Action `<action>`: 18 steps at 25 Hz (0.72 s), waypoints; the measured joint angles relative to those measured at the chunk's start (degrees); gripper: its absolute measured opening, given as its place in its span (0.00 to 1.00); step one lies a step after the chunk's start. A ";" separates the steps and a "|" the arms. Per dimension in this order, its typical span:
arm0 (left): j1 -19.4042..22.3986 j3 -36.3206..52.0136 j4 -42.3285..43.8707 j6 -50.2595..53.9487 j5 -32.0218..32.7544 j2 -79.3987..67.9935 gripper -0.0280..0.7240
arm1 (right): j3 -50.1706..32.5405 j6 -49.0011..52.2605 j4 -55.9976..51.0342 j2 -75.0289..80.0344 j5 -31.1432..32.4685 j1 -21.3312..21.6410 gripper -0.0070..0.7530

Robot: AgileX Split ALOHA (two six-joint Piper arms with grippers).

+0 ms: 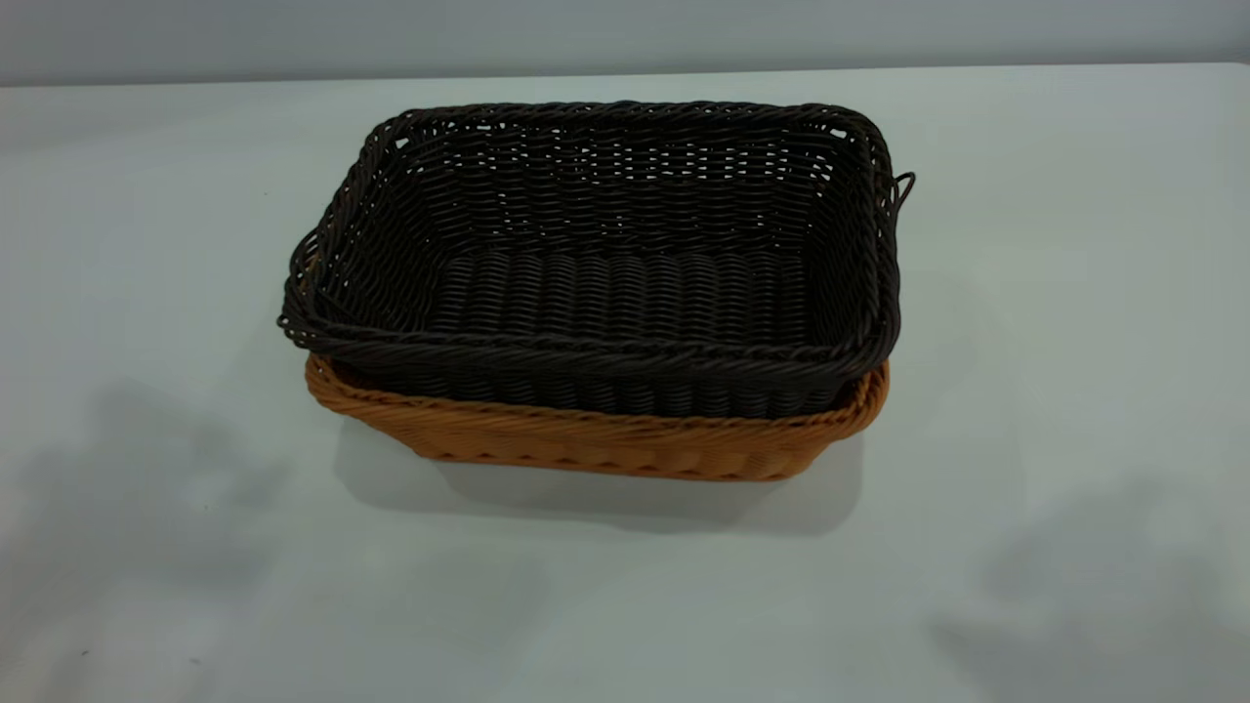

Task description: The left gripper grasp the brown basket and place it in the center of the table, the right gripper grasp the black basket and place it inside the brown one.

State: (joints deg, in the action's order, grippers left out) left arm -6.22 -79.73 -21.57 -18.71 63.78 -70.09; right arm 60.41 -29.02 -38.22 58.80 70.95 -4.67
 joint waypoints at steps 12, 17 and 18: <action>0.00 28.98 2.64 0.16 -1.01 27.54 0.77 | -22.45 -0.34 4.96 -31.55 -6.93 0.00 0.76; 0.00 38.45 5.10 1.54 -1.29 36.82 0.77 | -29.32 3.46 12.74 -41.11 -8.69 0.00 0.76; 0.00 39.81 5.68 2.20 -1.23 38.50 0.77 | -30.15 4.97 14.63 -42.63 -8.69 0.00 0.76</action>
State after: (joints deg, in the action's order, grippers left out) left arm -6.22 -39.92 -15.89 -16.51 62.55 -31.59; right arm 30.26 -24.05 -23.59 16.18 62.26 -4.67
